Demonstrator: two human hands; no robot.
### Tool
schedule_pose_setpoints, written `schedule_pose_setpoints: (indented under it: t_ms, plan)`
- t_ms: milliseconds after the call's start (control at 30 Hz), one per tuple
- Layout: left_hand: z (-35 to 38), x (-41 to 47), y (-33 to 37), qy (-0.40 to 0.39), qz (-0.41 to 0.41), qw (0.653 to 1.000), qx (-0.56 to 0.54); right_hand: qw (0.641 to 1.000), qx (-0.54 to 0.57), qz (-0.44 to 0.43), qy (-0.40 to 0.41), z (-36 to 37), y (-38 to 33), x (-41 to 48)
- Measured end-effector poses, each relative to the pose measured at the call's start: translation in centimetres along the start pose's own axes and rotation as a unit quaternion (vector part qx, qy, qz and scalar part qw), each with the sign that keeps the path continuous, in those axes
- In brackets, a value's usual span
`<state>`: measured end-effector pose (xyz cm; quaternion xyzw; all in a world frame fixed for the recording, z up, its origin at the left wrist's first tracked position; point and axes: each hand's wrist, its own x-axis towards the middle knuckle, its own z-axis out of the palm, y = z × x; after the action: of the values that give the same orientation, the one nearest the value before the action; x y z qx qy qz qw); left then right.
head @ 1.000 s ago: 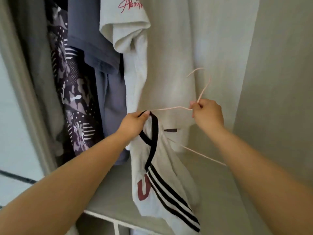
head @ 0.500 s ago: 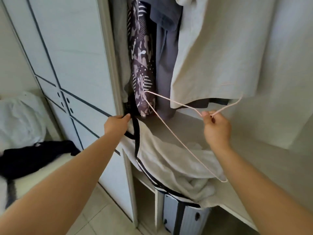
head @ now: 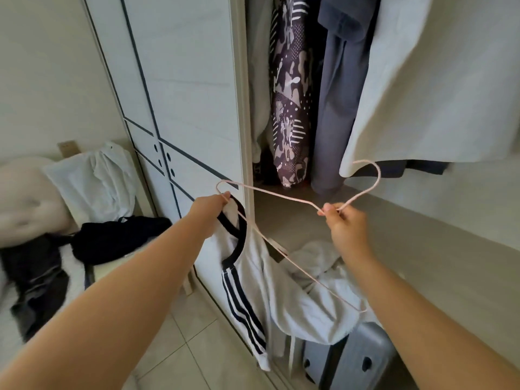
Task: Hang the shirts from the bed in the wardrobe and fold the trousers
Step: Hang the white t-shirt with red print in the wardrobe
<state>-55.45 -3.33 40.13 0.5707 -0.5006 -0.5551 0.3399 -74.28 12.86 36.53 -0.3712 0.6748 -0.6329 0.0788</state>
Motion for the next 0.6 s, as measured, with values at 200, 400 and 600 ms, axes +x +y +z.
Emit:
schedule_pose_setpoints:
  t_ms: [200,400,600]
  plan:
    - [-2.4,0.8,1.5,0.010,0.039,0.999,0.024,0.998,0.016,0.064,-0.012,1.3,2.2,0.1]
    - [-4.3,0.9,1.4,0.023,0.240,0.921,0.306,0.996,0.023,0.080,-0.046,3.2,1.8,0.1]
    - [-5.8,1.3,-0.8,0.034,0.383,0.789,0.480,0.998,-0.010,0.020,-0.064,4.7,0.1,0.0]
